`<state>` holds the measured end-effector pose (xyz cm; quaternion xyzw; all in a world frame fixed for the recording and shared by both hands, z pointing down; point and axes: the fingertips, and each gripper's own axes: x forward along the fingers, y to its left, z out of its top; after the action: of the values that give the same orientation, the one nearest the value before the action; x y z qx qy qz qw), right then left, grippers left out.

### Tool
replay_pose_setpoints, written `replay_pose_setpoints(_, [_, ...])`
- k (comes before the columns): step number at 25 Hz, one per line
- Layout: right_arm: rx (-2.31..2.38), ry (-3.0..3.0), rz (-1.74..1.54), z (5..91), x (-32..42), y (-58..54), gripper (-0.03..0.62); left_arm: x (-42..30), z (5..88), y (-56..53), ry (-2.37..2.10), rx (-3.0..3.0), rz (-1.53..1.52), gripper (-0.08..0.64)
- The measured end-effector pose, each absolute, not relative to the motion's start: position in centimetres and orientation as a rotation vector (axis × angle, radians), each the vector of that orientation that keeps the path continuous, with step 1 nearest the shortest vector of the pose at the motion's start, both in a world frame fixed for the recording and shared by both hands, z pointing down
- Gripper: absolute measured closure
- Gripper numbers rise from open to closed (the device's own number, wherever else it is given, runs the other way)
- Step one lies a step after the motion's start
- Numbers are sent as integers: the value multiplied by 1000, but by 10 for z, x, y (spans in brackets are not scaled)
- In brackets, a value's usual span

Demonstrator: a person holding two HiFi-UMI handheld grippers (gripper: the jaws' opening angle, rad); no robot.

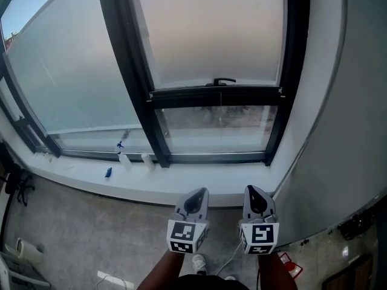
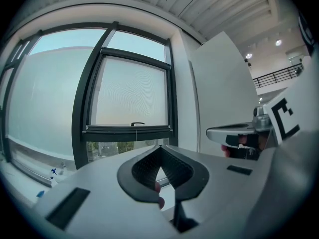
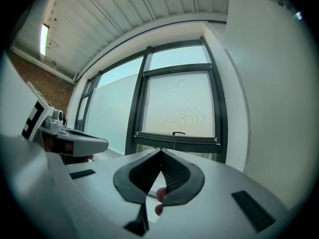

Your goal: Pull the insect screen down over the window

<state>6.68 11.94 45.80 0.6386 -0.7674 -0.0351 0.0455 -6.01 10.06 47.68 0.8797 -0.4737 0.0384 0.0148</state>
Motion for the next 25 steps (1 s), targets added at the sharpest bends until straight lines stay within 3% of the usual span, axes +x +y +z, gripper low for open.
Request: replay_pose_setpoints(25, [1913,-2371,-115,465,56,169,589,-67,480,151,-1534,2701,110,558])
